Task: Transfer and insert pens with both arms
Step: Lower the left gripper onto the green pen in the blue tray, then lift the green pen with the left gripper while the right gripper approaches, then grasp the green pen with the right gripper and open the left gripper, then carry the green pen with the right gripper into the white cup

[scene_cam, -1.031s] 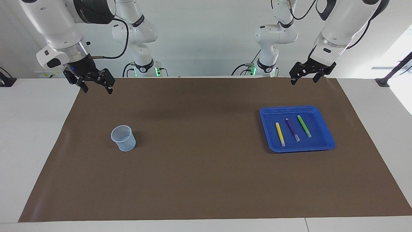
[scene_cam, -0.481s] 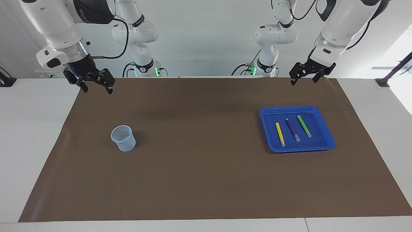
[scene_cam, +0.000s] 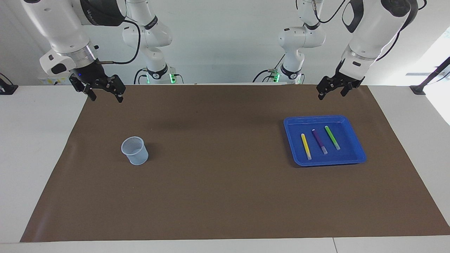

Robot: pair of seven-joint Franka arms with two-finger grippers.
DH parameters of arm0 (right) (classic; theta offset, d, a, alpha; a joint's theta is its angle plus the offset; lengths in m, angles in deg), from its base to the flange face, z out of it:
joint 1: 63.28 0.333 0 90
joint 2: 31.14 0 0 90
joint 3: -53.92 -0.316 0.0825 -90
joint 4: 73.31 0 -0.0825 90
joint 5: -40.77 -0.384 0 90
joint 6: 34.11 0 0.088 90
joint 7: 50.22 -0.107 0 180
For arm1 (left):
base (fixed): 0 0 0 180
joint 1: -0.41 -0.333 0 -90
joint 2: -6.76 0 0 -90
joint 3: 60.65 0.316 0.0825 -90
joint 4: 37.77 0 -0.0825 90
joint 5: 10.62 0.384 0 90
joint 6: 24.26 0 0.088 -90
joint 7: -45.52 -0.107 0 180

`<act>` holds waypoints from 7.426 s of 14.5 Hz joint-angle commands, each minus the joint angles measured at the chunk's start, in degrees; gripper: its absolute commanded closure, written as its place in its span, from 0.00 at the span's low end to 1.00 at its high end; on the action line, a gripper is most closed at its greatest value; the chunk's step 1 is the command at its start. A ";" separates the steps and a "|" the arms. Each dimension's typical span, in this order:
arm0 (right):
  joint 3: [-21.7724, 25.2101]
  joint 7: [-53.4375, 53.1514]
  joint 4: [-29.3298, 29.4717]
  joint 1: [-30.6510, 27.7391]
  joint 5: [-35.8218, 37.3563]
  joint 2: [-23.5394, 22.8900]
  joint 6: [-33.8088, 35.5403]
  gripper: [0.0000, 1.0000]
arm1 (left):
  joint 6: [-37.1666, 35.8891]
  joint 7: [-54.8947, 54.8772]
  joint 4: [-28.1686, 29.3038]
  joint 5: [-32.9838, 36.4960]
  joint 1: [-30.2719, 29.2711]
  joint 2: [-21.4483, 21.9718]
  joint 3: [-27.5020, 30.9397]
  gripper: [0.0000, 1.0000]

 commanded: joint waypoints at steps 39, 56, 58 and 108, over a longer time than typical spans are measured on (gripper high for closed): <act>-0.33 0.45 -1.13 0.15 2.68 1.03 0.31 0.00 | 28.07 -13.37 13.15 4.86 -10.68 -20.51 0.61 1.00; -0.50 -0.96 -2.98 0.24 -6.51 1.91 -0.74 0.00 | -6.72 18.23 -12.51 -16.92 -8.75 -19.64 -2.11 1.00; -0.50 -0.87 -3.06 0.15 -10.82 1.74 -3.45 0.00 | -7.09 26.50 -12.52 -22.27 -8.66 -18.41 -4.04 1.00; -6.13 -16.90 -8.23 14.50 -16.47 -1.43 -27.64 1.00 | 21.57 74.53 5.15 -67.74 0.65 -6.28 -19.96 0.00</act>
